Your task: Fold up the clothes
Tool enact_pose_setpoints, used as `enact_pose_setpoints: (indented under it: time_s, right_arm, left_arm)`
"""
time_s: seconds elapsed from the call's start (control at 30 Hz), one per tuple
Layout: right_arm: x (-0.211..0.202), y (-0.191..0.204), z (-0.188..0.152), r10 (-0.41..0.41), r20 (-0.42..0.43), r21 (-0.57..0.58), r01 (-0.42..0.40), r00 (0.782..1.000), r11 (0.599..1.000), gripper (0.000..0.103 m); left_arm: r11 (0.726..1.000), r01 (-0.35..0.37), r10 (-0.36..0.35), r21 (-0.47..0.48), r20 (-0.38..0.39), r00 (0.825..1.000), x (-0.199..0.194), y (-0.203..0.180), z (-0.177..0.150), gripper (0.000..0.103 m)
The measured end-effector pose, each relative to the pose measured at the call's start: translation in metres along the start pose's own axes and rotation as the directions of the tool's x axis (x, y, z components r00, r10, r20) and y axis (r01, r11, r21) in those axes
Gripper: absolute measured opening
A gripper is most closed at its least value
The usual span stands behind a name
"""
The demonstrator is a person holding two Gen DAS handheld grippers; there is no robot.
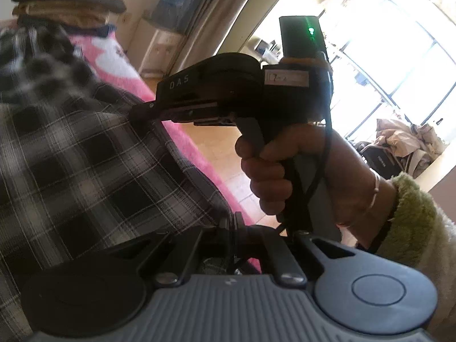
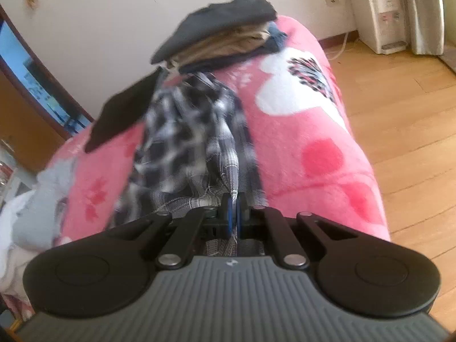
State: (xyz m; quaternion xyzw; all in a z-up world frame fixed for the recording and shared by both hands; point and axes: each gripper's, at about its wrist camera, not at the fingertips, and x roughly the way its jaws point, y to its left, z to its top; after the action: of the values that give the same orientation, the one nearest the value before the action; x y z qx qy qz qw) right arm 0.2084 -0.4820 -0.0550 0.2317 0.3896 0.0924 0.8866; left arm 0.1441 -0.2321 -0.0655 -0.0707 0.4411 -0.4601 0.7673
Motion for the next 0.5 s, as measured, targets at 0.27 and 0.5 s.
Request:
enact_pose_setpoints:
  time_s: [0.27, 0.5]
  right_arm:
    - [0.005, -0.014, -0.004, -0.065, -0.022, -0.012, 0.065, 0.998, 0.998, 0.005]
    - [0.003, -0.009, 0.014, -0.111, 0.053, -0.063, 0.114, 0.992, 0.991, 0.018]
  left_arm:
    - [0.994, -0.013, 0.005, -0.110, -0.069, 0.998, 0.008, 0.014, -0.006, 0.049]
    - [0.976, 0.002, -0.003, -0.216, -0.006, 1.000, -0.042, 0.026, -0.003, 0.075]
